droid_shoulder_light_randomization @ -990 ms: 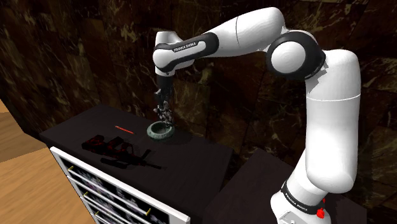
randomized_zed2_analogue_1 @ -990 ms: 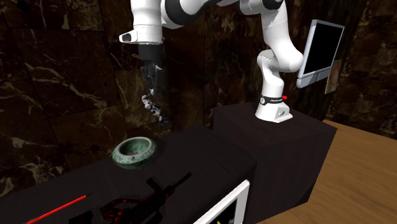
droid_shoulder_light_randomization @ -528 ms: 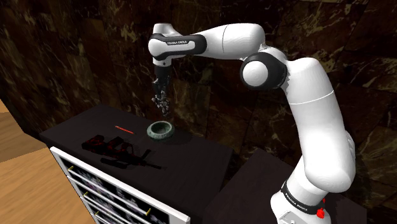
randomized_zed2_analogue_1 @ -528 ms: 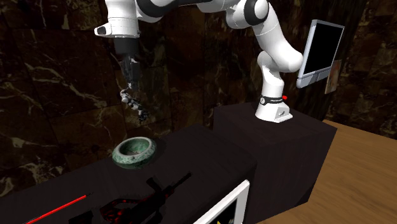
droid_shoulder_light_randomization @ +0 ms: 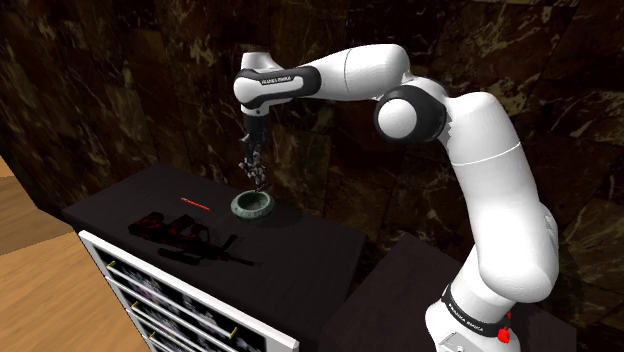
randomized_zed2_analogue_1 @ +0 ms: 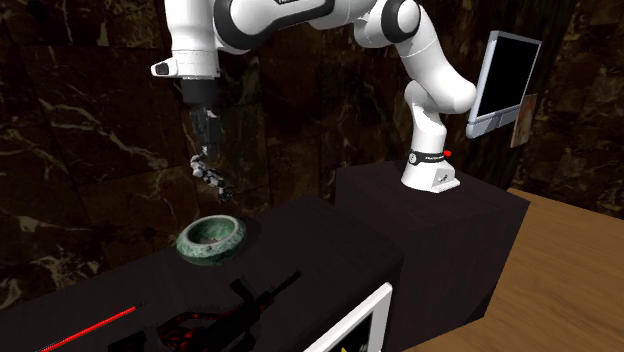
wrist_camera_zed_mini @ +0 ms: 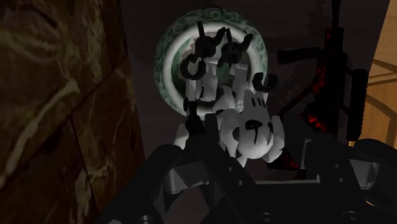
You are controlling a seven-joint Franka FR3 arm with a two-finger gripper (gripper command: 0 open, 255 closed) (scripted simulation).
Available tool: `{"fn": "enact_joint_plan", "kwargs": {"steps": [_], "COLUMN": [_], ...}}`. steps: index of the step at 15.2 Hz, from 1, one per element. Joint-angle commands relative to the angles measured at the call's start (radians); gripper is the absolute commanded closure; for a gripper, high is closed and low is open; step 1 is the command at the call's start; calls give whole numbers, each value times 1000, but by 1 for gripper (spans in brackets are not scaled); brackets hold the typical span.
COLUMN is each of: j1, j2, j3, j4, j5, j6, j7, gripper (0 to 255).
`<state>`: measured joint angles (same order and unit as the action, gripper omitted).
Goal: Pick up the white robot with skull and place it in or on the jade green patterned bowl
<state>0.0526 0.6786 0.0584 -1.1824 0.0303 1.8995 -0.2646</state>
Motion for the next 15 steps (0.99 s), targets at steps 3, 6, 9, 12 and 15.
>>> {"fn": "enact_joint_plan", "kwargs": {"steps": [3, 6, 9, 12, 15], "j1": [-1, -1, -1, -1, -1], "j2": [6, 16, 28, 41, 54], "j3": [0, 0, -1, -1, -1], "j4": [-44, -68, -89, -107, -118], "j5": [1, 1, 1, 1, 1], "j6": [51, 85, 117, 149, 173], "j7": [-3, -4, -6, -7, -9], "gripper": [255, 255, 255, 255, 255]}}
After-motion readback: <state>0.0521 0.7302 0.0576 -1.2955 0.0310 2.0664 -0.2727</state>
